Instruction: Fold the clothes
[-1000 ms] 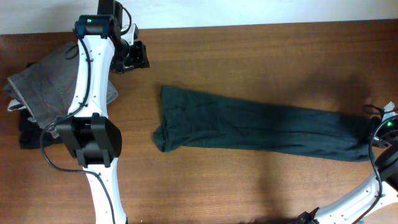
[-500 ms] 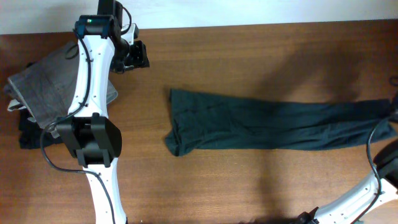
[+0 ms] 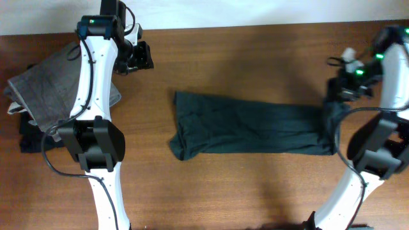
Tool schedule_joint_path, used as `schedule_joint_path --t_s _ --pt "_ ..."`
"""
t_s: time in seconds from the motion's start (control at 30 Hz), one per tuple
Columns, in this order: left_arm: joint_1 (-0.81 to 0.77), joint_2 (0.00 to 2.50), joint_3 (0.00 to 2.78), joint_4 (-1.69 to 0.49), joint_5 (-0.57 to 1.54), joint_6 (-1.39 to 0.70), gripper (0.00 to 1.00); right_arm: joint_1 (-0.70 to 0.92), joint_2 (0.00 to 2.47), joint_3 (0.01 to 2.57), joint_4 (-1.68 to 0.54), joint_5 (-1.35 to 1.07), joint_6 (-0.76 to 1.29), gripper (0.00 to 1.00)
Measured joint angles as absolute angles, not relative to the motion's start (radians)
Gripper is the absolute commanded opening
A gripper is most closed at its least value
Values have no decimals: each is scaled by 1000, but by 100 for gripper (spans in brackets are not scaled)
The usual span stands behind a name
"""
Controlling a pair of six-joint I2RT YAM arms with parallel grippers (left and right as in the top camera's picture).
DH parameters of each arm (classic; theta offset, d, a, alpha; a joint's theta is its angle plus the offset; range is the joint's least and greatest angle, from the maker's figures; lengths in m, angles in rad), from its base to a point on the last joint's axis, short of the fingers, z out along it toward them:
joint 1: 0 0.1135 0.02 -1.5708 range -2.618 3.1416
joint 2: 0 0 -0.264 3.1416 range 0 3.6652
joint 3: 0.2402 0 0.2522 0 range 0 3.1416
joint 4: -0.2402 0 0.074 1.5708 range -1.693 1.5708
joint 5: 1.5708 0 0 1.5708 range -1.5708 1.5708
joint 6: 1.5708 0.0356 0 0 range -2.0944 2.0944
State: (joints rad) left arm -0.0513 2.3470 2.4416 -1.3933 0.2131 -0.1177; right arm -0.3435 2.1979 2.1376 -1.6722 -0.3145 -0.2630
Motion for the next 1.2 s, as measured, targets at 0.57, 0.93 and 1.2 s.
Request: schedule_joint_path --t_s 0.57,0.93,1.2 --pt "-51 2347 2442 -1380 213 -117 55 64 2197 2123 -1591 -336 -130 4" --pt "-51 2347 2442 -1380 213 -118 55 169 2193 1900 -1416 -340 -93 4" --pt "-51 2347 2442 -1380 213 -118 55 208 2193 1860 -1397 -346 -42 79"
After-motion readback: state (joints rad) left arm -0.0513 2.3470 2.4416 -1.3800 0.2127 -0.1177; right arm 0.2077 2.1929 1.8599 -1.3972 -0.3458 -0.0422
